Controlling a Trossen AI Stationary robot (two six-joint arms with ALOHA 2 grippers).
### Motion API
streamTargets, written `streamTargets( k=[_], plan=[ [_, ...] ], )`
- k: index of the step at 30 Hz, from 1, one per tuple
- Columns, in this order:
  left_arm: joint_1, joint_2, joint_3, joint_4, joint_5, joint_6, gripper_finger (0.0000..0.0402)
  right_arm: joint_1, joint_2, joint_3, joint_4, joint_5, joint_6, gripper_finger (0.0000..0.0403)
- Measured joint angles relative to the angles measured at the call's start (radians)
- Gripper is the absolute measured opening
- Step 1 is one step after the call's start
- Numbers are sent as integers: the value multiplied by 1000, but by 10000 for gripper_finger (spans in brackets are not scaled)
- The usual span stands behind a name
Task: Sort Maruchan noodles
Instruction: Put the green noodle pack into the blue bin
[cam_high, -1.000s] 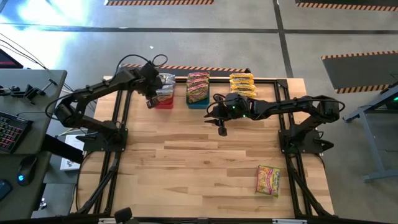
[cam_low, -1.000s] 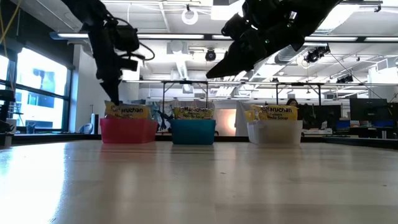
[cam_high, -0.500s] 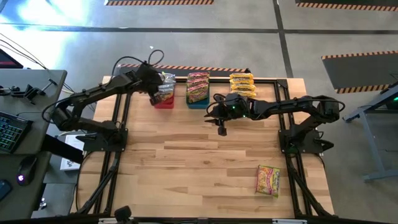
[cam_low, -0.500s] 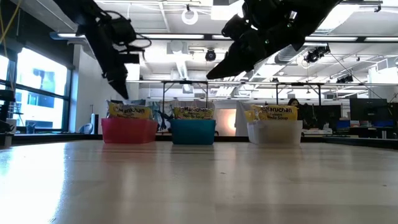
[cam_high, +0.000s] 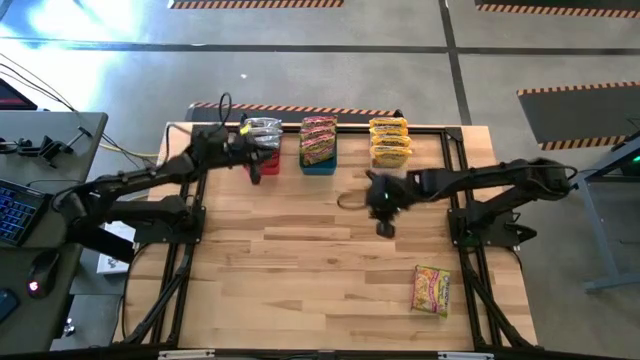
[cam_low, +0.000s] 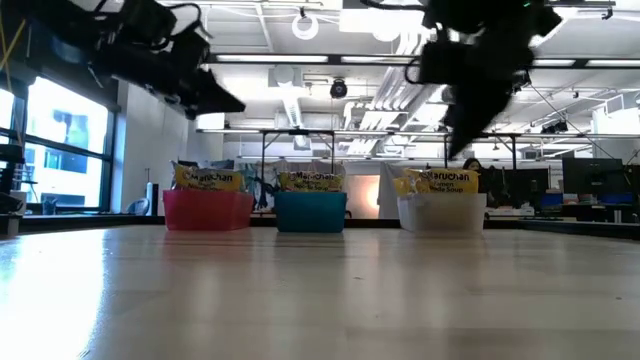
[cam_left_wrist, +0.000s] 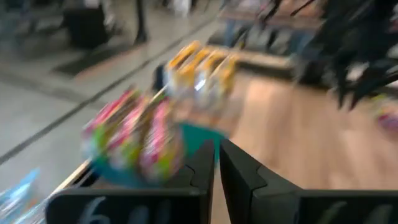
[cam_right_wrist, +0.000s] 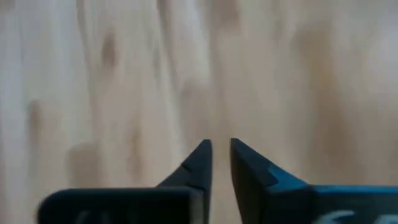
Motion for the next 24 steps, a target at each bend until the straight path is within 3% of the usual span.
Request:
streamTargets(
  k=[5,14,19,24],
  plan=[
    [-109,25,-88,281,7,-50,16,166,-9,0,-239,-96,364,6],
    [-233,117,-95,399,6,-50,16,462,-2,-3,-298,-336,950,2],
    [-263,196,-95,465,0,-50,16,574,14,-4,-320,-326,1130,0],
    [-280,264,-95,518,-12,-50,16,627,71,-4,-325,-311,1194,0]
  ],
)
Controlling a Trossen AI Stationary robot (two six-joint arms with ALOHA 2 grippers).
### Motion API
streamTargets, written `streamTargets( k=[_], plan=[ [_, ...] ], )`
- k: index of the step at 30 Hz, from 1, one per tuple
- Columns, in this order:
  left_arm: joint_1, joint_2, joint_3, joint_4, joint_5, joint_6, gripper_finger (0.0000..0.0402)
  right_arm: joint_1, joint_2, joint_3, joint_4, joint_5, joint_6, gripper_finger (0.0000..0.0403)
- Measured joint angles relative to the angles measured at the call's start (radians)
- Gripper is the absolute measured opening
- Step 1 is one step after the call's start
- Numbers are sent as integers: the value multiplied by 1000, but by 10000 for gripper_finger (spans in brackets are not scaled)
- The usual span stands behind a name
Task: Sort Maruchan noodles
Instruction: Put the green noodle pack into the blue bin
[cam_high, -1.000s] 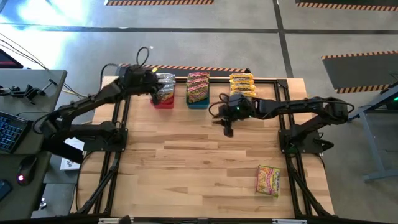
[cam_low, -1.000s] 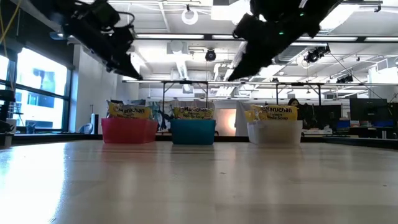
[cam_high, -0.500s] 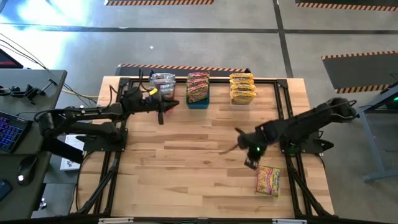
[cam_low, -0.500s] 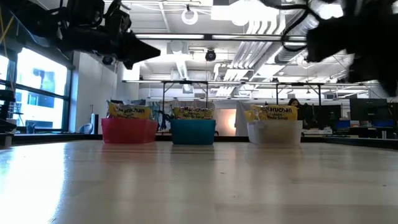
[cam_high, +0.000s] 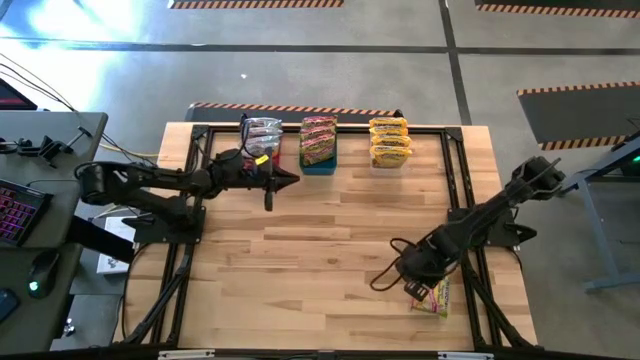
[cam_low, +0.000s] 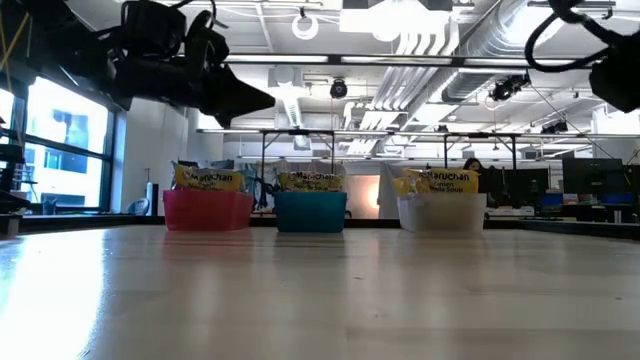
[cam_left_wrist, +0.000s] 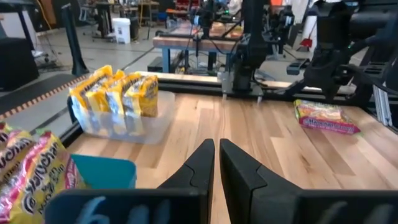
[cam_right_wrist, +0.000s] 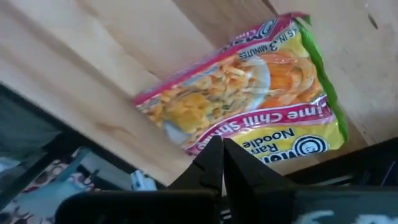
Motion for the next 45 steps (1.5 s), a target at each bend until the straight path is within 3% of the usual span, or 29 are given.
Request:
streamTargets(
  k=[5,16,18,22,25,34,38,45],
  plan=[
    [0,12,0,2,-15,-21,16,13,77,0,5,63,-47,0],
    [-4,12,0,6,-22,-28,16,-97,110,30,87,337,-386,0],
    [-6,12,0,6,-23,-28,16,-113,110,53,76,304,-407,0],
    [-6,12,0,5,-24,-27,16,-117,110,74,24,29,-274,0],
    [-6,12,0,4,-24,-26,16,-56,110,44,19,-96,-171,0],
    [-6,12,0,-8,-24,-26,16,99,108,-130,79,-111,-46,0],
    [-6,12,0,-7,-25,-26,16,76,105,-132,70,-47,-136,0],
    [-6,12,1,-2,-25,-26,16,-17,111,-28,-14,287,-371,0]
  ],
)
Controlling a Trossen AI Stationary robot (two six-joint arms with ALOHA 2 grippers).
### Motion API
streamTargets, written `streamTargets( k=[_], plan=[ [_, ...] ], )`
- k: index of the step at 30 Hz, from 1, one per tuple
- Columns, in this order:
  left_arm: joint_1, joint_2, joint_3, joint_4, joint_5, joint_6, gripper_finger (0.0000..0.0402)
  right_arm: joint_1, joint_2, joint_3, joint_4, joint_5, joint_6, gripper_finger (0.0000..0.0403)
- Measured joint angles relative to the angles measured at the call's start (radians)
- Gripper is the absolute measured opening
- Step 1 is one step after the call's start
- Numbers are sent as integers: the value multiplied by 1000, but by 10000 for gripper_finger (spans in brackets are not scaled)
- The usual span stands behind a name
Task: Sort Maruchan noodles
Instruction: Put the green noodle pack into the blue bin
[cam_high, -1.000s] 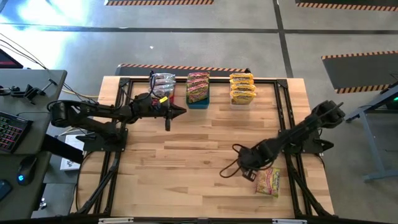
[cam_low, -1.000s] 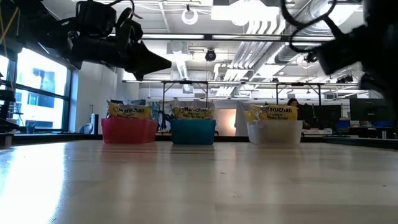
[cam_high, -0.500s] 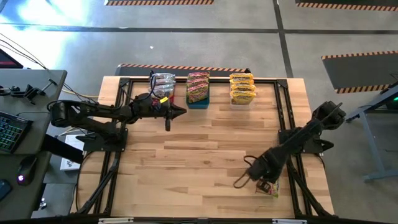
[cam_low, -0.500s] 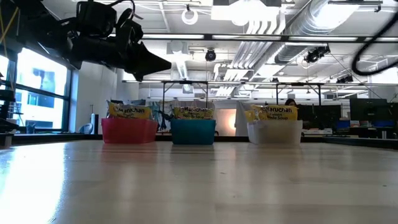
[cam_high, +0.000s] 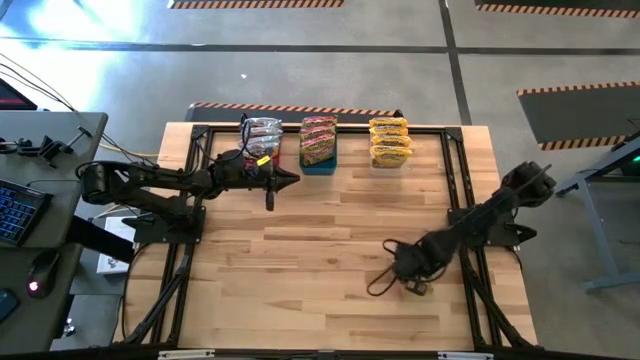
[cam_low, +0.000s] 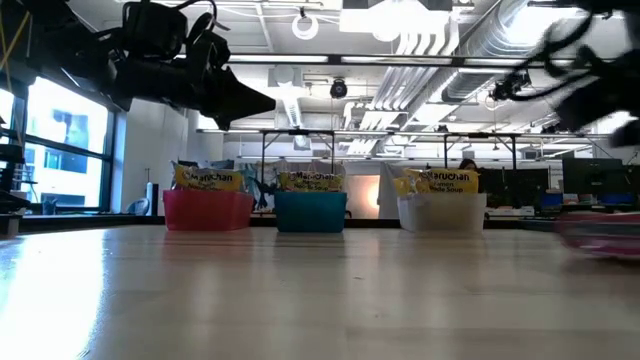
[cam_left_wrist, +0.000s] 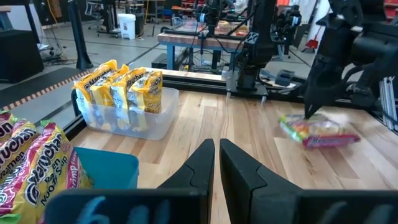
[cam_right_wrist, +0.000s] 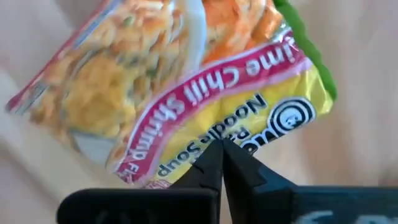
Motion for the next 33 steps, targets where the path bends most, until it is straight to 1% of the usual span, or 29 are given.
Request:
streamTargets(
  k=[2,5,8,10,13,15,20,23,26,29,31,33],
  plan=[
    [0,0,0,0,0,0,16,-28,3,45,-4,104,-68,0],
    [0,0,0,-1,0,0,16,-62,2,127,-12,202,-157,0],
    [0,0,0,-1,0,0,16,-78,1,194,-25,227,-198,0],
    [0,0,0,-1,0,-1,16,-69,0,202,-37,197,-186,0],
    [0,0,0,-3,0,-3,16,-33,0,151,-52,105,-110,0],
    [-1,0,0,-3,0,-6,16,-10,0,103,-36,75,-48,0],
    [-20,0,0,-3,0,-39,16,-2,0,-19,69,105,63,0],
    [-40,0,0,-9,0,-57,16,-27,0,-75,164,165,59,0],
    [-62,0,0,-9,0,-81,18,-61,0,-113,277,263,-24,0],
    [-90,0,0,-16,0,-139,26,-110,0,-139,402,365,-168,0],
    [-111,8,0,-16,0,-181,33,-150,0,-158,509,404,-281,0],
    [-131,26,1,-14,0,-225,43,-192,0,-181,629,415,-393,0]
  ],
)
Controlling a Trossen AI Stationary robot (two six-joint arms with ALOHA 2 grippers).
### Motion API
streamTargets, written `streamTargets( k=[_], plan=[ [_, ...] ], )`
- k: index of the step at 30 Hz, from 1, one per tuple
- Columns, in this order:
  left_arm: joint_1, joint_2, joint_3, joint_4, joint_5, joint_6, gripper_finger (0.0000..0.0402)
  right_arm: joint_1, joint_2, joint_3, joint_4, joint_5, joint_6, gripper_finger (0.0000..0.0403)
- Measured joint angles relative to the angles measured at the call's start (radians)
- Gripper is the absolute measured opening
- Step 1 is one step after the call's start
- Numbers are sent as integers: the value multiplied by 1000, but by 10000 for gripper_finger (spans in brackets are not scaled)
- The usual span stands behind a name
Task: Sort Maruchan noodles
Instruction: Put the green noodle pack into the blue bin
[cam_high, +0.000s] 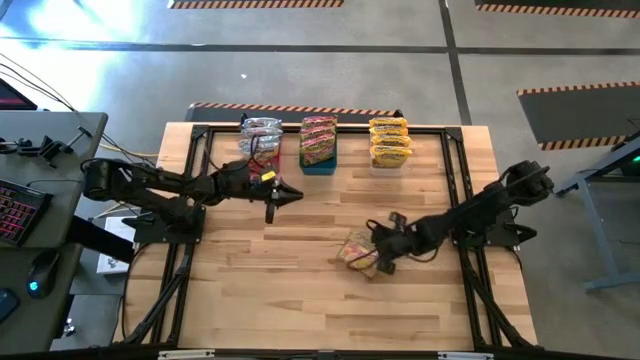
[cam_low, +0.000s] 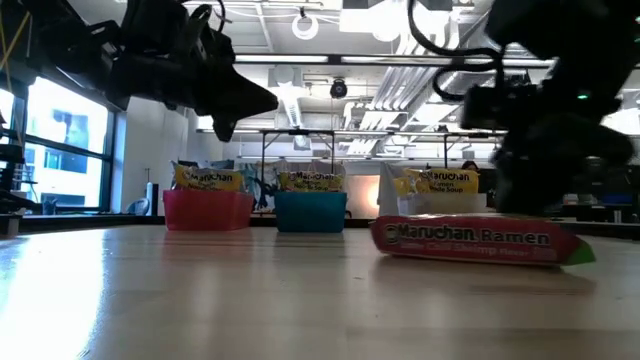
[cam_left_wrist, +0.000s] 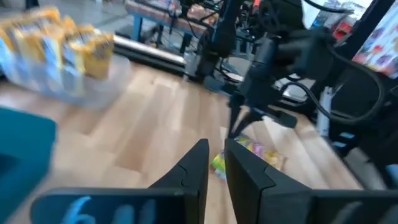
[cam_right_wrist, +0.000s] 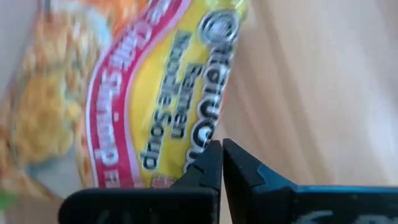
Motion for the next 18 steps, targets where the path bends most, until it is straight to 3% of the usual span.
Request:
streamTargets(
  k=[7,18],
  plan=[
    [-70,189,72,3,0,-193,73,-130,0,-72,353,-38,-264,0],
    [-130,568,306,1,43,-315,135,-193,0,-74,439,-70,-457,0]
  ],
)
